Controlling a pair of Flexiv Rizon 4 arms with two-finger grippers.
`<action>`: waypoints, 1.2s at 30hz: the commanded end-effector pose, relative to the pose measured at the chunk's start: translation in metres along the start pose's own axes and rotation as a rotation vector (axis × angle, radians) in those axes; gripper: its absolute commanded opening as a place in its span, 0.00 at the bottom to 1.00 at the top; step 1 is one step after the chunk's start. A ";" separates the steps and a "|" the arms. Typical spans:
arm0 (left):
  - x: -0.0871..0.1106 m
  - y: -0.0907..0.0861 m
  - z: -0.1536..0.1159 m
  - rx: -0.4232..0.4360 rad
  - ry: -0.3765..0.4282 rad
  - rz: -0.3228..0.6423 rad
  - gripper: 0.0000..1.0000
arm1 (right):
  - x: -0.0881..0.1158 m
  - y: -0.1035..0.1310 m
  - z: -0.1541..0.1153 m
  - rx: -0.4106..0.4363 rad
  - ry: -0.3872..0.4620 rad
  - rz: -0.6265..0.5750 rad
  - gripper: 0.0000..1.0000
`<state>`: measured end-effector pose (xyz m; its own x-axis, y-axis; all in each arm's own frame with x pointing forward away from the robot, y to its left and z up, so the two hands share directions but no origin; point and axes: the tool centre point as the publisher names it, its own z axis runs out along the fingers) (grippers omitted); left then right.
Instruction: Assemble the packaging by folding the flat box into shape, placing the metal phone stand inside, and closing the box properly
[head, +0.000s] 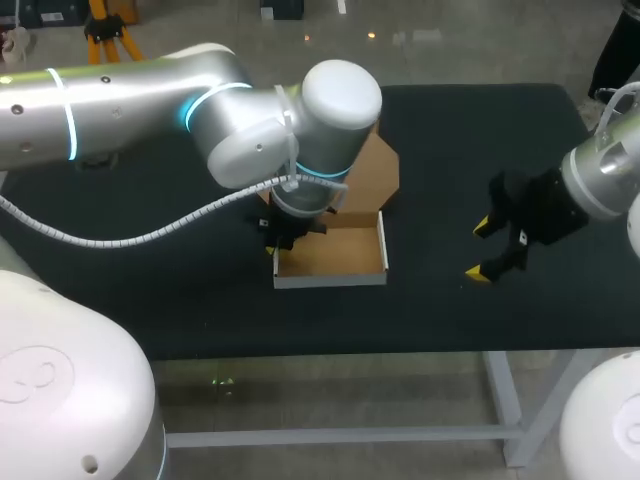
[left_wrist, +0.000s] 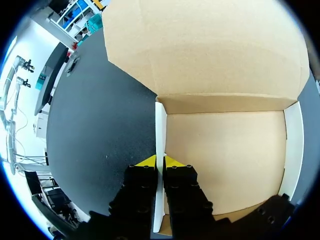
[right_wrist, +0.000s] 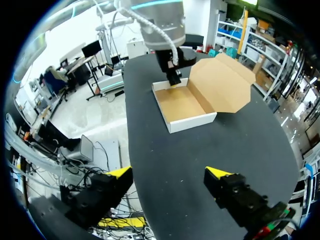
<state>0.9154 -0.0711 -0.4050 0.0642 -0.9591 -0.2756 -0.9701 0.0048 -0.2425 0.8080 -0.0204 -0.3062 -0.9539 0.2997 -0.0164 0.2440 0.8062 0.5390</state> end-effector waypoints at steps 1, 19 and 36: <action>0.001 -0.002 0.009 0.004 -0.083 -0.007 0.00 | 0.000 0.000 -0.002 0.001 0.006 0.002 1.00; -0.010 0.004 0.001 0.023 0.115 0.030 0.00 | -0.001 0.005 0.000 0.014 0.008 0.016 1.00; -0.011 0.007 -0.014 0.072 0.317 0.018 0.54 | -0.004 0.008 0.003 0.020 0.013 0.031 1.00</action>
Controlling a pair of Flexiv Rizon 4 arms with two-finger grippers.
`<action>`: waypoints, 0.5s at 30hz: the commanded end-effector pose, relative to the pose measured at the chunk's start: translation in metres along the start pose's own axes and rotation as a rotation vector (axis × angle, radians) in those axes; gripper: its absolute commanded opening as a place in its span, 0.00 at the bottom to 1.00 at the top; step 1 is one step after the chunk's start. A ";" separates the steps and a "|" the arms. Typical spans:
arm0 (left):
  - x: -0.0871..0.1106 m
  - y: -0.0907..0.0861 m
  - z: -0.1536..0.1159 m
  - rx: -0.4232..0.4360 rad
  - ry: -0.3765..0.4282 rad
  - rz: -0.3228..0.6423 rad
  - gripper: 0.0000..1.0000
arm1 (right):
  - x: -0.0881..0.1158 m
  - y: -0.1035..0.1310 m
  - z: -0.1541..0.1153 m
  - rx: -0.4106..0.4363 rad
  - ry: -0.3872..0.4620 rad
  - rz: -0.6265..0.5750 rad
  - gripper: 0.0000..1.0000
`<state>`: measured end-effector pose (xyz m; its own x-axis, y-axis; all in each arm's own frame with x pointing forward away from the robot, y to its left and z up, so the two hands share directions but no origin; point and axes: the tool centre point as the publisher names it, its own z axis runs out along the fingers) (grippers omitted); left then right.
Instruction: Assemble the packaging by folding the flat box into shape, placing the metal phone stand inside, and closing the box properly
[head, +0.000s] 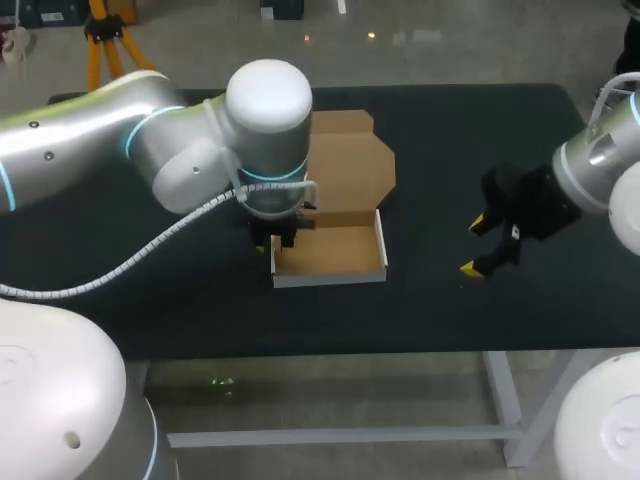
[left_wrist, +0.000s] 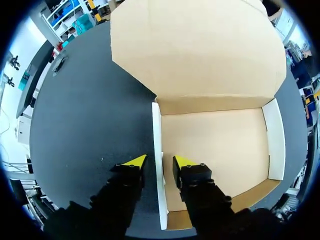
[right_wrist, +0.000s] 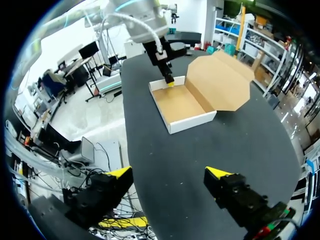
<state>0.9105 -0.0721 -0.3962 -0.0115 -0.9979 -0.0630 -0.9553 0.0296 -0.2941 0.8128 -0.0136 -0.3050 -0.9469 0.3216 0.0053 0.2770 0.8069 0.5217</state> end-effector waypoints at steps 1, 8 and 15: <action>-0.007 0.005 -0.008 0.021 0.098 0.000 0.63 | -0.001 0.000 -0.001 0.000 0.007 0.000 1.00; -0.009 0.005 -0.028 0.099 0.298 0.024 1.00 | -0.002 0.000 -0.001 -0.001 0.007 0.003 1.00; -0.012 0.012 -0.053 0.173 0.490 0.133 1.00 | -0.004 0.000 -0.005 -0.011 -0.005 0.022 1.00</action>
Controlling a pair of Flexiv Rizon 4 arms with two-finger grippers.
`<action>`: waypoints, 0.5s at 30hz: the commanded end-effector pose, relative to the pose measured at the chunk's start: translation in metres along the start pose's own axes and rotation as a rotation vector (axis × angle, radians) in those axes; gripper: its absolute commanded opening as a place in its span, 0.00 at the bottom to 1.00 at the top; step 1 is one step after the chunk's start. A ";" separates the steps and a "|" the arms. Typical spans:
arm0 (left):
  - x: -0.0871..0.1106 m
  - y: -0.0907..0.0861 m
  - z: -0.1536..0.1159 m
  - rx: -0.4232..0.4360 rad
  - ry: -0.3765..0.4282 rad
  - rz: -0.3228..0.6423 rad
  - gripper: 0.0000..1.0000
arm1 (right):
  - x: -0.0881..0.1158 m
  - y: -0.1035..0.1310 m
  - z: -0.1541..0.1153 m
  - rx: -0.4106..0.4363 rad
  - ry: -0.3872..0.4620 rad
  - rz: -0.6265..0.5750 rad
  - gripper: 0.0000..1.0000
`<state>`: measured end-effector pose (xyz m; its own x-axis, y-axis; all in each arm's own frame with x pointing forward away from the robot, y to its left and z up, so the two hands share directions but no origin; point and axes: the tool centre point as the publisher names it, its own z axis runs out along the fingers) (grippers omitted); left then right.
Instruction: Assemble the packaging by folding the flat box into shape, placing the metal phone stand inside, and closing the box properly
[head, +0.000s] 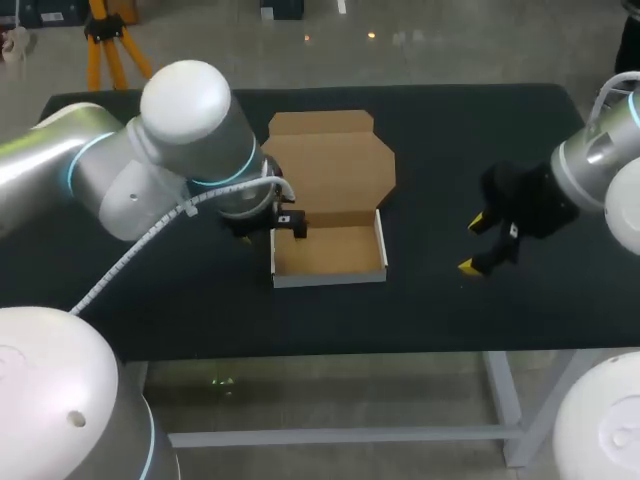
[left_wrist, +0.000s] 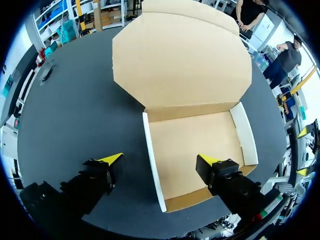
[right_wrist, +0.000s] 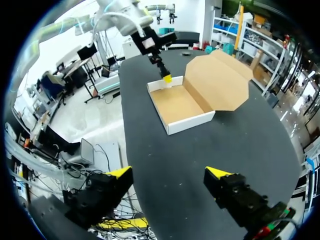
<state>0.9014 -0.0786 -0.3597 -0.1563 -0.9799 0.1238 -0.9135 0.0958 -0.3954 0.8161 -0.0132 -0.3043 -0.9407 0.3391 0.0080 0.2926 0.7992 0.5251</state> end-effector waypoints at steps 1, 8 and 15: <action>-0.011 0.014 -0.023 0.070 0.277 0.071 1.00 | -0.002 -0.002 -0.006 -0.009 0.000 0.009 1.00; -0.013 0.021 -0.053 0.080 0.374 0.184 1.00 | -0.004 -0.004 -0.012 -0.029 -0.008 0.045 1.00; -0.024 0.031 -0.080 0.078 0.383 0.214 1.00 | -0.011 -0.005 -0.021 -0.053 -0.005 0.157 1.00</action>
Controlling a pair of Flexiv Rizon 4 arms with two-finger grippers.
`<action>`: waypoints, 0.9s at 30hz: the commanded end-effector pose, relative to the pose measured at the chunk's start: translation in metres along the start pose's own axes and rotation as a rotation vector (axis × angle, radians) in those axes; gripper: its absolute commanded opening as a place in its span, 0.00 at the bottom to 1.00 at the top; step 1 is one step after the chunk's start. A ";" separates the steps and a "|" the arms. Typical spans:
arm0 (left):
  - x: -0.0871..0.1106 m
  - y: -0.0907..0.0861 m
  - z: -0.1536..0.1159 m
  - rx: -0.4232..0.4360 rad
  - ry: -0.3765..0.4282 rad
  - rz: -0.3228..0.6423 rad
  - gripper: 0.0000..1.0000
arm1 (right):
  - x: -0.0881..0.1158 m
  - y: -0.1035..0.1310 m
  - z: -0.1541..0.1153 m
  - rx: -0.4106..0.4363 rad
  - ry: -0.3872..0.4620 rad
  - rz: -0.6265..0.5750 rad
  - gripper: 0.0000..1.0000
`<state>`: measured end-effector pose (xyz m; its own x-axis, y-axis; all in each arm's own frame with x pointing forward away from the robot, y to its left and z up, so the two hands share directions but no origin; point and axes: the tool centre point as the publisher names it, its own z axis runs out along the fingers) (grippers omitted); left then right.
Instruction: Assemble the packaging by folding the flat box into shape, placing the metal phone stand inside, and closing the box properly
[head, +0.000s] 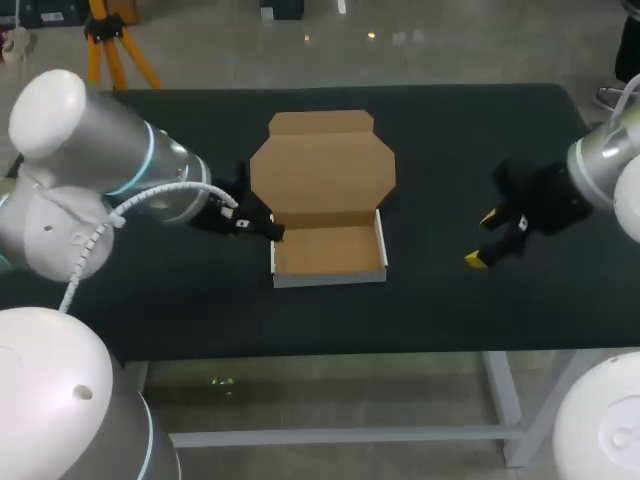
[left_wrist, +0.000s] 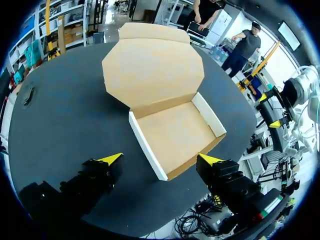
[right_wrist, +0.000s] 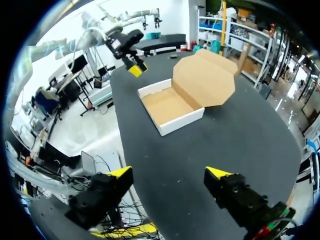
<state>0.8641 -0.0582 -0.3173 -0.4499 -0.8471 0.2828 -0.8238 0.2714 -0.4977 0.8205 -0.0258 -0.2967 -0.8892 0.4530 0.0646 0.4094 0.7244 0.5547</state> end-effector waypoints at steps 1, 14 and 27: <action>-0.006 0.013 -0.031 0.018 0.073 -0.014 1.00 | -0.005 0.000 -0.011 -0.015 0.014 0.036 1.00; -0.018 0.029 -0.079 -0.042 0.007 -0.146 1.00 | -0.013 0.001 -0.031 -0.039 -0.009 0.215 1.00; -0.025 0.037 -0.124 -0.072 -0.160 -0.345 1.00 | -0.023 -0.004 -0.061 0.023 -0.105 0.491 1.00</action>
<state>0.8134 0.0253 -0.2582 -0.1293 -0.9263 0.3538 -0.9409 0.0020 -0.3386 0.8334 -0.0706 -0.2582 -0.5909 0.7703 0.2397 0.7640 0.4389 0.4729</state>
